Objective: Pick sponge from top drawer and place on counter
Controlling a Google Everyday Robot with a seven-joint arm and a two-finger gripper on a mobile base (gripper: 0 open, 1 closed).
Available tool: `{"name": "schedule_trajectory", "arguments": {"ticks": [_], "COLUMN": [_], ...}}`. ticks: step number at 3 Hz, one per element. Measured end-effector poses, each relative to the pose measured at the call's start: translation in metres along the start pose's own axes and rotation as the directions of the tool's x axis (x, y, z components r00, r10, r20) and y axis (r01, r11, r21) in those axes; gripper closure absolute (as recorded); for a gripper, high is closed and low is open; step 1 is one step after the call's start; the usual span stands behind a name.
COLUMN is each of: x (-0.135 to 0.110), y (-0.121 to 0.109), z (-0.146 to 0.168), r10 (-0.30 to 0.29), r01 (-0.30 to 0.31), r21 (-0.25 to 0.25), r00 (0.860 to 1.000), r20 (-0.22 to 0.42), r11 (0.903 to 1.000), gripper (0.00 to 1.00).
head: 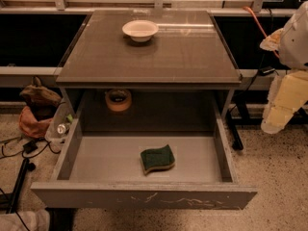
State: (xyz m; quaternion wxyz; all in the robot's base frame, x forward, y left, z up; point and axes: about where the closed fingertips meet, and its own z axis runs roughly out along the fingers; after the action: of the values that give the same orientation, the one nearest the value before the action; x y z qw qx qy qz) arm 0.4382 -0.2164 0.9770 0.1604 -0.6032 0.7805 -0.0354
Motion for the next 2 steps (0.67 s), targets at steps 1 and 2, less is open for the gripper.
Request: {"name": "schedule_trajectory", "arguments": {"ticks": [1,2], "x": [0.0,-0.008], "y": [0.0,-0.002], "z": [0.0,0.017], "r10": [0.0,0.003], "r01": [0.0,-0.002], "r21": [0.0,-0.011], "r00": [1.0,0.999], "r20": [0.0,0.051], "r11": [1.0,0.9999], "gripper": [0.0,0.0]}}
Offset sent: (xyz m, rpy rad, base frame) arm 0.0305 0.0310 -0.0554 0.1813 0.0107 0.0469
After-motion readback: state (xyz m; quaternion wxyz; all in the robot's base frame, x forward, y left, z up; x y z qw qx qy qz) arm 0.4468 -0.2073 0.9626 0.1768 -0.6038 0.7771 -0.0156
